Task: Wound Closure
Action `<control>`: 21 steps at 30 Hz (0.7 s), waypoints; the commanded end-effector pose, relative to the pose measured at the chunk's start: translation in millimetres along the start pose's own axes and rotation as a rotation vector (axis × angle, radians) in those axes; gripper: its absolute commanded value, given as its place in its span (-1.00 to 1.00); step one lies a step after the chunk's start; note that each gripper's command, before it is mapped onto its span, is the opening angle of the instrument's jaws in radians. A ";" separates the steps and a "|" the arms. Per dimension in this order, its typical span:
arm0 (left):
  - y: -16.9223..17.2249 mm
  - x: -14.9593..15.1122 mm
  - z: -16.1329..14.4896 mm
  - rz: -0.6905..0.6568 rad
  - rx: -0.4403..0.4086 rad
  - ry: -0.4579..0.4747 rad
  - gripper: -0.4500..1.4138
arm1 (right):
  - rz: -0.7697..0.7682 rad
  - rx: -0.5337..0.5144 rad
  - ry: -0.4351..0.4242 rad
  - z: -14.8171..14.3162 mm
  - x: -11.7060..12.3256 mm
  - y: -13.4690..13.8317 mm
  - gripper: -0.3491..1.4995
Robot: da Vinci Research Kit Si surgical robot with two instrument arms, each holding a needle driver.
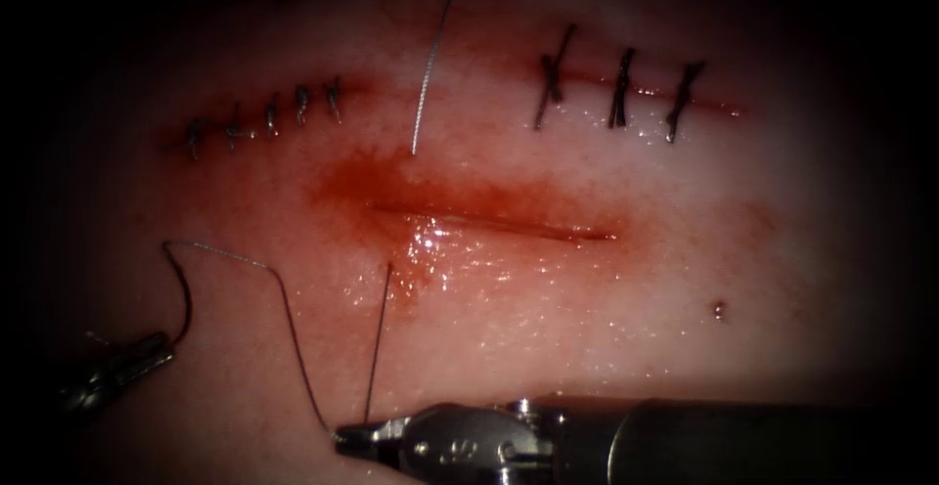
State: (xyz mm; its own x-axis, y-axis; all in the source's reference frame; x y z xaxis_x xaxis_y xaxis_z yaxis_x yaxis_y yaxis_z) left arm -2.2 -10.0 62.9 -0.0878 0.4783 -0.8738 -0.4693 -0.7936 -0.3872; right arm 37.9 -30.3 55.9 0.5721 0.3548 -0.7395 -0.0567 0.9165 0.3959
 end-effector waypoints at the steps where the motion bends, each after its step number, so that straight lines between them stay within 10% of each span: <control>1: 1.0 -0.4 0.1 -0.008 -0.004 -0.003 -1.00 | -0.012 0.001 0.011 1.2 0.3 -0.5 -1.00; 9: -0.3 1.7 -0.4 -0.008 -0.011 -0.016 -1.00 | -0.030 -0.095 0.060 0.5 -0.3 4.0 0.43; 21: -3.0 -0.1 -0.2 0.020 0.052 -0.070 -1.00 | -0.063 -0.215 0.057 -0.9 -2.8 11.7 0.47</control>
State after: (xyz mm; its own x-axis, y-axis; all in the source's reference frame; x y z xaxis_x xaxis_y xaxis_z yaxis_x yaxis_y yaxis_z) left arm 0.0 -6.8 63.8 -0.1620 0.4858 -0.8589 -0.5135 -0.7848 -0.3470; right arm 34.4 -20.2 61.4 0.5328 0.2991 -0.7916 -0.2013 0.9534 0.2247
